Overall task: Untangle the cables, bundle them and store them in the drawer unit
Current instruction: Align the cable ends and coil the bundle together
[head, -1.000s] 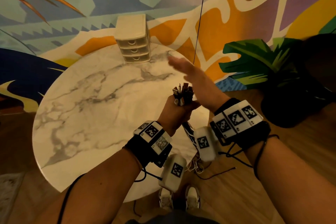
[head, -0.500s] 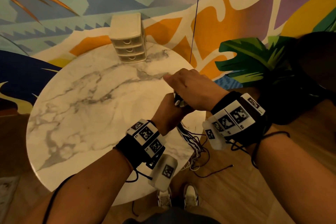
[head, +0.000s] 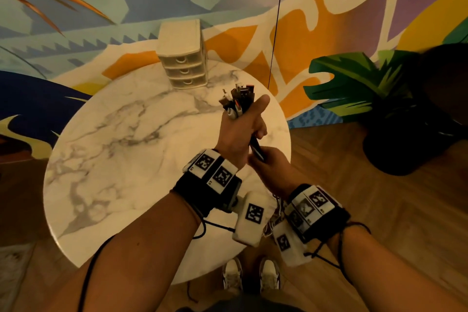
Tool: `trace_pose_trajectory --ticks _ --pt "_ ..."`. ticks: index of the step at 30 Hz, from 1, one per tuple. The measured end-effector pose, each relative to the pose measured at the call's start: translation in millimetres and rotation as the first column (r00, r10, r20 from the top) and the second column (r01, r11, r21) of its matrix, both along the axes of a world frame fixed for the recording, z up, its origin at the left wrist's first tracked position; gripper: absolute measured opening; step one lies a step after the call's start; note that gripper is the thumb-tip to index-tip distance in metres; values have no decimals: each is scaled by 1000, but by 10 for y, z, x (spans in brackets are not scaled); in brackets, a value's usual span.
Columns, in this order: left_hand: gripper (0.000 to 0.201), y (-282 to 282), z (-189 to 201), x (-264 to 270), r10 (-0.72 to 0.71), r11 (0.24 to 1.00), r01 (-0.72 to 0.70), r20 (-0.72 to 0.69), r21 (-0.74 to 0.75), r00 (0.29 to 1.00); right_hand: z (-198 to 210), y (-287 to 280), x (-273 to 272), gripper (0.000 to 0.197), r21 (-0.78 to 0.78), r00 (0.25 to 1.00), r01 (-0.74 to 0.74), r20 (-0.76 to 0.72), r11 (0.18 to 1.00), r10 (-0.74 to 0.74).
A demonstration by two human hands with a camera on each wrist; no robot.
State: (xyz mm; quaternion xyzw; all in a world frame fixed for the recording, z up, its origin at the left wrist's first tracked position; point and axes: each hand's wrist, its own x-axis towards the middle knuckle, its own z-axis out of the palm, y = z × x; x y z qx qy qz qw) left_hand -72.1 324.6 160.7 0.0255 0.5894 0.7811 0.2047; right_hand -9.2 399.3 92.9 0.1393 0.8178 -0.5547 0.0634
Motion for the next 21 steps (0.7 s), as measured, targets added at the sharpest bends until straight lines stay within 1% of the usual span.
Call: trace_pose_trajectory --ticks 1,2,5,7,9,10,11,12,13,15,17,19,21 --pt "36 15 -16 17 -15 1000 15 15 1 1000 -7 -13 -14 34 58 998 59 -20 997 -58" --pt "38 26 -36 44 -34 999 34 40 -6 999 -14 -8 -9 34 93 995 99 -39 991 -96" --pt "45 44 -50 81 -44 999 44 130 5 991 -3 -3 21 26 119 992 100 -95 988 -89" --pt "48 76 -10 61 16 998 -26 164 58 986 -6 -46 24 16 132 978 139 -175 981 -115" --pt "47 116 44 25 138 982 -159 186 101 973 -69 -133 2 5 130 945 249 -250 960 -212" --pt "47 140 64 11 209 967 -232 192 107 959 -124 -184 10 12 110 913 333 -285 937 -291" --pt "47 165 85 6 280 947 -304 196 103 940 -192 -227 32 24 69 876 406 -315 911 -366" --pt "48 193 110 4 345 924 -370 201 100 917 -243 -253 50 36 27 841 453 -345 891 -417" --pt "49 227 116 2 397 900 -424 211 100 893 -309 -264 62 45 -5 821 469 -367 883 -438" --pt "56 301 112 -8 464 865 -492 223 94 857 -372 -274 77 47 -47 818 463 -362 885 -447" --pt "59 356 117 -36 501 851 -522 200 64 842 -388 -285 53 41 -36 838 479 -279 877 -469" --pt "48 338 153 -113 538 833 -552 171 43 825 -375 -283 17 33 -4 856 489 -192 872 -481" --pt "40 230 200 -264 559 814 -580 220 36 799 -310 -250 27 19 -82 867 448 -204 890 -455"
